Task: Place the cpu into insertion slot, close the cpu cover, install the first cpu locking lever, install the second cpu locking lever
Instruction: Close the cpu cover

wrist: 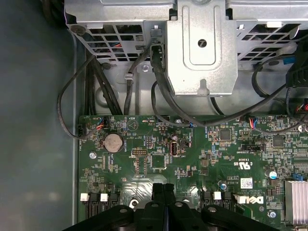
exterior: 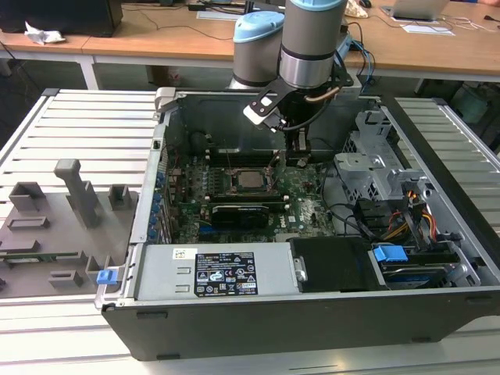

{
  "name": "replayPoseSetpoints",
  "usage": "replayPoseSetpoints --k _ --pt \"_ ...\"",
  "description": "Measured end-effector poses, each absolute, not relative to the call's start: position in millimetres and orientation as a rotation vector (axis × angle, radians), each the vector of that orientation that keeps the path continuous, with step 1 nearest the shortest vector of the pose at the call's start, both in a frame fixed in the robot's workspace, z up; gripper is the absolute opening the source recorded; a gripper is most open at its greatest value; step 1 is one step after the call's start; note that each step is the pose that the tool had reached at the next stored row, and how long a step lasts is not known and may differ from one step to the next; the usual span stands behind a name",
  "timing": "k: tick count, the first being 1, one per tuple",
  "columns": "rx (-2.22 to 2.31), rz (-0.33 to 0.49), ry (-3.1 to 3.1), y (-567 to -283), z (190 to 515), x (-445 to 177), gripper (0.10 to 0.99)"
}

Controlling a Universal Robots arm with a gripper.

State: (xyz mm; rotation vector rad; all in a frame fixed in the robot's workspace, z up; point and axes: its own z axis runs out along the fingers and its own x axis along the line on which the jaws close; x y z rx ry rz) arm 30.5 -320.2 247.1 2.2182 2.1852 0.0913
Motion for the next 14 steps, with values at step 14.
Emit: replayPoseSetpoints --k 14 --pt "2.218 0.091 2.185 -320.2 247.0 27.3 0.106"
